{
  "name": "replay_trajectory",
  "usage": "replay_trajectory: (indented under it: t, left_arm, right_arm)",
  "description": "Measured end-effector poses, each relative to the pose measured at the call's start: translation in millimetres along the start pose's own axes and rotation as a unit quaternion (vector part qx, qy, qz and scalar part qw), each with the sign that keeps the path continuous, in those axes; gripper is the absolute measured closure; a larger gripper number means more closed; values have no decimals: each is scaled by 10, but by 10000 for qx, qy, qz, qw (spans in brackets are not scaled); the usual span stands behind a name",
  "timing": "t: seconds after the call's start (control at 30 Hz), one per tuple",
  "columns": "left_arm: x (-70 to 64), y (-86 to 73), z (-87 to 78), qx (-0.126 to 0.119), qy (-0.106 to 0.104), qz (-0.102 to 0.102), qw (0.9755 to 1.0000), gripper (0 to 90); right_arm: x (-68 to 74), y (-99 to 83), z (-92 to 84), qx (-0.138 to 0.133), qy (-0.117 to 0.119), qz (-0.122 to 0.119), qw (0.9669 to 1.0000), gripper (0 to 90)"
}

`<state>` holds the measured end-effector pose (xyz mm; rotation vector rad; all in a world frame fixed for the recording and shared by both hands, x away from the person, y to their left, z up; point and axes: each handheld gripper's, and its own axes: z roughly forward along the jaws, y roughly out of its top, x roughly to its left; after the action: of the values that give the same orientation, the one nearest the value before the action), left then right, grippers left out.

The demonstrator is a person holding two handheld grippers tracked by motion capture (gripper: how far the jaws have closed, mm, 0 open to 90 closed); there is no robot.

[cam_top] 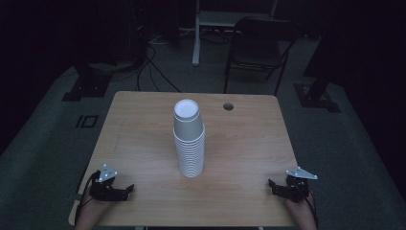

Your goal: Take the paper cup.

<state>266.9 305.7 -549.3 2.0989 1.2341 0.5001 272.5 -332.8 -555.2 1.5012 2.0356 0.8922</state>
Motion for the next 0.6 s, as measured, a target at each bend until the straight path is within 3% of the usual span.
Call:
replay_trajectory:
  t: [0.6]
  left_arm:
    - [17, 55, -21, -61, -288, 43, 9996, 9]
  right_arm:
    - [8, -4, -6, 7, -3, 0, 10000, 105]
